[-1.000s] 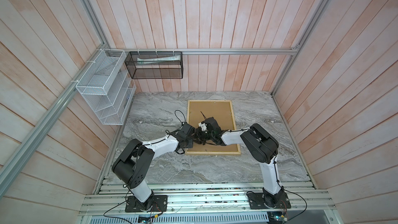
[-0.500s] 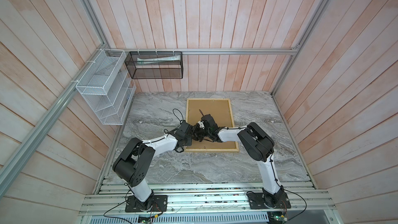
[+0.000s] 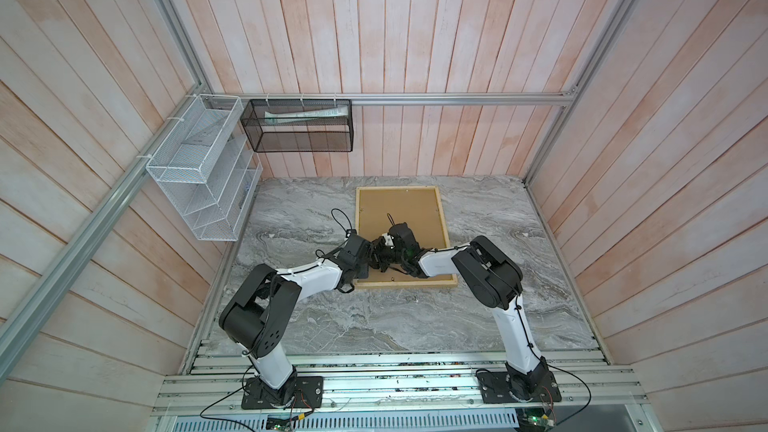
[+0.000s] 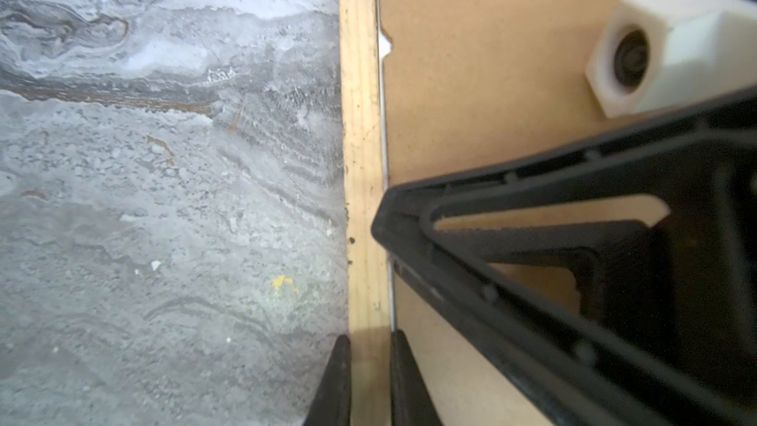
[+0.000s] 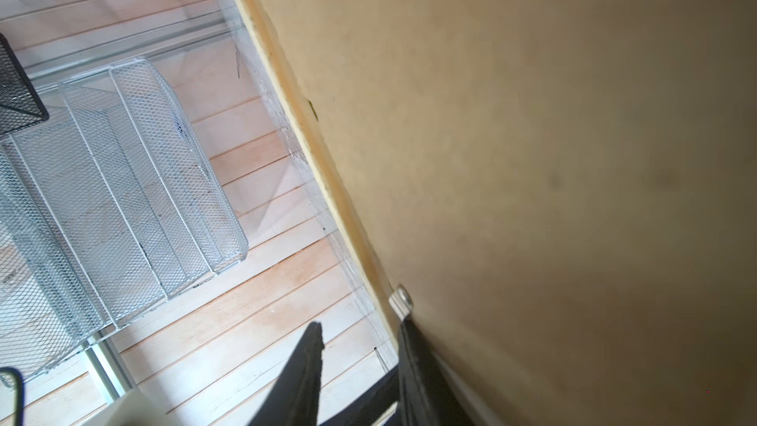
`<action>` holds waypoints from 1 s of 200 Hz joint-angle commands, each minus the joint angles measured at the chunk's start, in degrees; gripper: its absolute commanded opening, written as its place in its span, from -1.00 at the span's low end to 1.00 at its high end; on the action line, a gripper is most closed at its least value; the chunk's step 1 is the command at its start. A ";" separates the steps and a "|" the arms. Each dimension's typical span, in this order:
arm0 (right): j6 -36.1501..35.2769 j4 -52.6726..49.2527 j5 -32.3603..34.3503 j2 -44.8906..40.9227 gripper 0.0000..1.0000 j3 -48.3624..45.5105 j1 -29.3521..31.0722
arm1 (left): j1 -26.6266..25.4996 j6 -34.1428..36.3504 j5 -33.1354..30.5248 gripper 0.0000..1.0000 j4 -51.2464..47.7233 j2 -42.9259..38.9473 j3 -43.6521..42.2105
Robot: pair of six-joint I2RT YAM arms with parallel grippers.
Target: Put the photo into the frame
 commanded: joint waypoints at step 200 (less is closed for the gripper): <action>-44.61 -24.90 4.98 -16.42 -0.28 -5.38 -3.84 | 3.68 0.90 8.47 -0.98 -7.38 1.39 -0.40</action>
